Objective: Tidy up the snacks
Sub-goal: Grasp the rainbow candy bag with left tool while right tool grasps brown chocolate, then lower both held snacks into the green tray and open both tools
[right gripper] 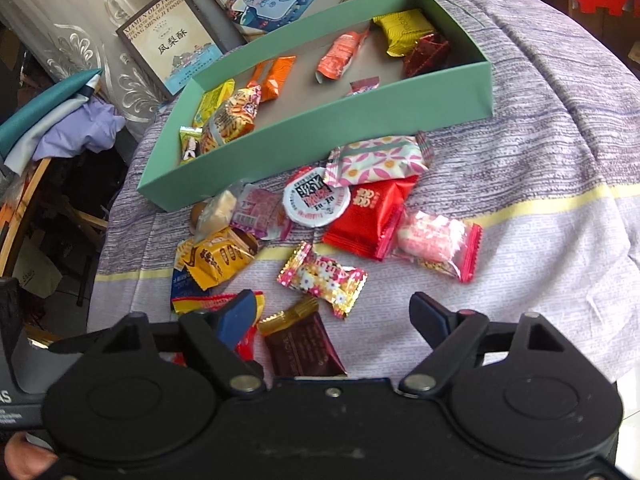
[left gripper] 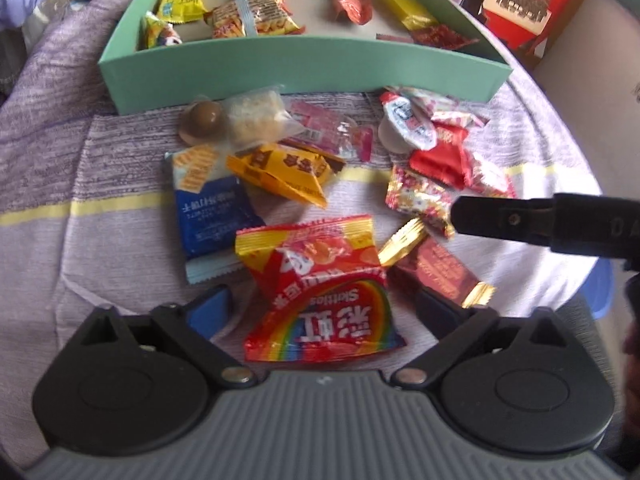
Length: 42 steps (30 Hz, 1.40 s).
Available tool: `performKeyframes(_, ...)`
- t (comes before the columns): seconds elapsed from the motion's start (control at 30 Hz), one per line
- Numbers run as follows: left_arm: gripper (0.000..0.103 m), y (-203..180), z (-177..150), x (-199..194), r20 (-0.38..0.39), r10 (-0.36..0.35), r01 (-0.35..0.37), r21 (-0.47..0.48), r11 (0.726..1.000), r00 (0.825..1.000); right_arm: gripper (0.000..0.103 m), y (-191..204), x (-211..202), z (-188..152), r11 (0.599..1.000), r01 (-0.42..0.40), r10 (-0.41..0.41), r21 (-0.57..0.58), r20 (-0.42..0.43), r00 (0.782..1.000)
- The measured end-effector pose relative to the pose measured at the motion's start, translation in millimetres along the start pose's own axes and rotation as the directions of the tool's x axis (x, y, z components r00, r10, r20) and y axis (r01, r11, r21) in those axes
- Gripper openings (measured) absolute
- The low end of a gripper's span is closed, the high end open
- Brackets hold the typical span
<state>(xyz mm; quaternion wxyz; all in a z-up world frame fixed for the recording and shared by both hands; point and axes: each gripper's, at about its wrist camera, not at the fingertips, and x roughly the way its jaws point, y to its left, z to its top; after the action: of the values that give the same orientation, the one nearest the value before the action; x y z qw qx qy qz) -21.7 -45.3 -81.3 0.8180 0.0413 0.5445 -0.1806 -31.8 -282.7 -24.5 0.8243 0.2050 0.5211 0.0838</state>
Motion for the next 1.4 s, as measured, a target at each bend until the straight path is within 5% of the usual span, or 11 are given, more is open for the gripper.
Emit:
performKeyframes(0.1, 0.07, 4.6, -0.9, -4.7, 0.037, 0.032, -0.032, 0.012, 0.999, 0.999, 0.074, 2.0, 2.1, -4.0, 1.0, 0.006, -0.006, -0.019, -0.007, 1.0)
performKeyframes(0.17, 0.066, 15.2, 0.0, -7.3, 0.045, 0.009, -0.009, -0.011, 1.0, 0.999, 0.067, 5.2, 5.3, -6.8, 0.999, 0.001, -0.002, -0.039, -0.02, 1.0)
performKeyframes(0.27, 0.066, 26.7, -1.3, -10.6, 0.053, 0.002, 0.0, -0.043, 0.999, 0.999, 0.058, 15.2, 11.7, -10.3, 0.996, -0.013, 0.009, -0.083, -0.045, 0.999)
performKeyframes(0.5, 0.078, 42.4, -4.5, -12.8, 0.064, -0.01, 0.016, -0.096, 0.995, 0.998, 0.056, 44.9, 20.7, -22.3, 0.96, 0.031, -0.047, -0.278, -0.05, 0.998)
performKeyframes(0.7, 0.083, 39.5, -3.7, -11.3, 0.058, -0.005, 0.01, -0.083, 0.996, 0.998, 0.042, 66.7, 26.2, -38.1, 0.863, 0.137, -0.152, -0.487, 0.008, 0.988)
performKeyframes(0.8, 0.081, 32.7, -3.9, -9.7, 0.056, 0.016, -0.012, -0.059, 0.998, 0.998, 0.036, 63.7, 24.2, -35.9, 0.878, 0.127, -0.136, -0.462, 0.012, 0.991)
performKeyframes(0.87, 0.065, 29.4, -4.7, -10.7, 0.064, 0.022, -0.019, -0.038, 0.999, 0.998, 0.036, 55.2, 21.7, -31.7, 0.905, 0.115, -0.121, -0.41, 0.012, 0.993)
performKeyframes(1.0, 0.055, 27.2, -5.5, -14.5, 0.072, 0.002, -0.001, -0.017, 1.0, 0.997, 0.036, 33.3, 9.6, -22.3, 0.957, 0.058, -0.065, -0.285, -0.016, 0.998)
performKeyframes(1.4, 0.054, 17.4, 7.4, -53.1, 0.163, -0.079, 0.073, 0.04, 0.996, 0.983, 0.036, 0.2, -24.3, -0.5, 0.992, -0.085, 0.086, -0.091, 0.012, 0.996)
